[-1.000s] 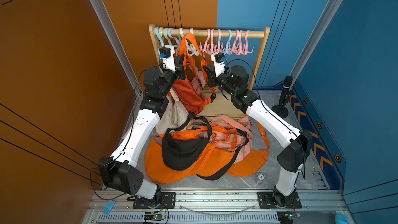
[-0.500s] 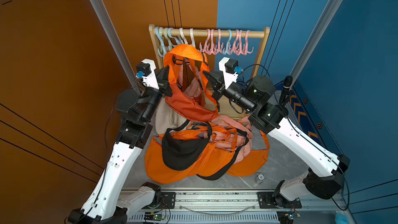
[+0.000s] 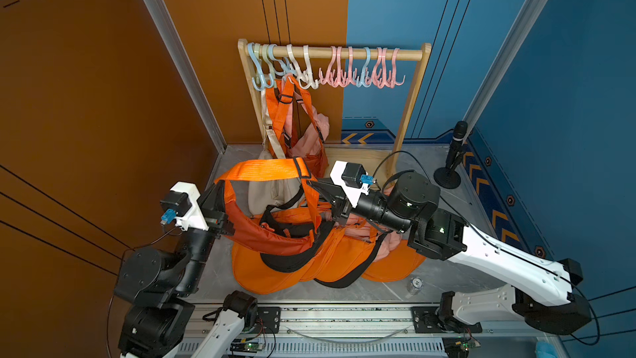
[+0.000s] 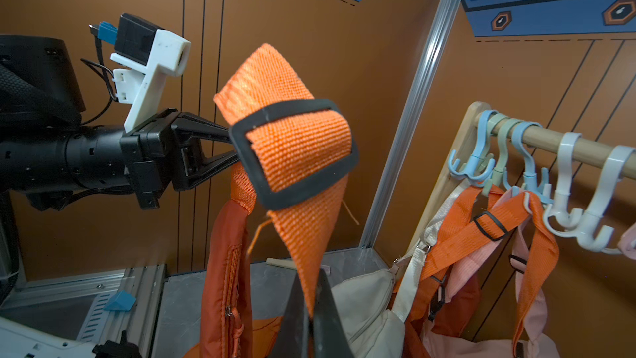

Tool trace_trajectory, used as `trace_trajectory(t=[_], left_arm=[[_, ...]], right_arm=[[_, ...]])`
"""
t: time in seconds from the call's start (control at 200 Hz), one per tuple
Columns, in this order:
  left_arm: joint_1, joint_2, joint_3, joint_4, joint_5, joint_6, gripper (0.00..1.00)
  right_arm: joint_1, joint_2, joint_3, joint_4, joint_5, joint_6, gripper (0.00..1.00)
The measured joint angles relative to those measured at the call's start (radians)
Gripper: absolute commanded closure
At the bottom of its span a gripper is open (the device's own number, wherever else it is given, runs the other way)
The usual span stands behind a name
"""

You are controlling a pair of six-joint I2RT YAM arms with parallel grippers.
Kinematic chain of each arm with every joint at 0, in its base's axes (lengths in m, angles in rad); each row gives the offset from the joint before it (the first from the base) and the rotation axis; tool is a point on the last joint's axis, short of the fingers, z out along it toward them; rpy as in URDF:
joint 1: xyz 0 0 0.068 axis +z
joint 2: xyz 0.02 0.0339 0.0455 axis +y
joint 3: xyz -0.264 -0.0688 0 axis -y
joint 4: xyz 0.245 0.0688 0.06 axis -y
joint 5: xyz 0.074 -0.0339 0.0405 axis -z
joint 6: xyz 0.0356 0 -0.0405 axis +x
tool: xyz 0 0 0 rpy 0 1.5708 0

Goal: Take the bag off the hook
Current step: Place the bag inside the bag.

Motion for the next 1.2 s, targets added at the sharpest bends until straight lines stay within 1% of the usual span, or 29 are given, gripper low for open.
trace_trajectory(t=[0.065,0.145,0.25,0.39,0.44,0.531,0.651,0.746,0.851,0.921,0.971,1.016,1.041,1.091,1.196], left_arm=[[-0.015,-0.026,-0.017,-0.043,-0.049,0.004,1.0],[-0.019,-0.009,-0.045,-0.086,-0.103,0.003,1.0],[-0.019,0.08,-0.112,-0.109,-0.146,-0.019,1.0],[-0.019,0.22,-0.225,-0.103,-0.157,-0.086,1.0],[-0.018,0.267,-0.266,-0.089,-0.159,-0.119,1.0],[-0.008,0.313,-0.337,-0.047,-0.159,-0.176,1.0],[0.018,0.387,-0.402,0.027,-0.152,-0.271,1.0],[0.018,0.472,-0.442,0.084,-0.148,-0.334,1.0],[0.007,0.569,-0.476,0.141,-0.163,-0.375,0.99],[-0.008,0.632,-0.489,0.188,-0.18,-0.396,0.87],[-0.021,0.672,-0.491,0.221,-0.188,-0.405,0.73],[-0.033,0.703,-0.491,0.253,-0.194,-0.411,0.58],[-0.038,0.714,-0.491,0.269,-0.196,-0.414,0.53],[-0.045,0.727,-0.491,0.298,-0.2,-0.429,0.45],[-0.047,0.719,-0.491,0.332,-0.207,-0.435,0.36]], right_arm=[[0.002,0.003,-0.018,0.0,0.016,0.002,1.0],[-0.024,0.03,-0.026,0.001,0.03,0.018,1.0],[-0.093,0.103,-0.027,0.005,0.033,0.065,1.0],[-0.202,0.234,-0.039,0.013,0.023,0.137,1.0],[-0.235,0.279,-0.049,0.018,0.011,0.161,1.0],[-0.284,0.333,-0.085,0.048,0.002,0.194,1.0],[-0.334,0.362,-0.158,0.103,-0.016,0.242,1.0],[-0.373,0.375,-0.22,0.167,-0.022,0.293,1.0],[-0.423,0.401,-0.276,0.232,-0.021,0.348,0.99],[-0.45,0.437,-0.285,0.259,-0.021,0.38,0.9],[-0.471,0.463,-0.285,0.274,-0.021,0.4,0.83],[-0.486,0.484,-0.285,0.28,-0.021,0.42,0.7],[-0.494,0.492,-0.285,0.284,-0.02,0.429,0.62],[-0.51,0.503,-0.285,0.288,-0.019,0.435,0.5],[-0.539,0.503,-0.285,0.294,-0.018,0.452,0.27]])
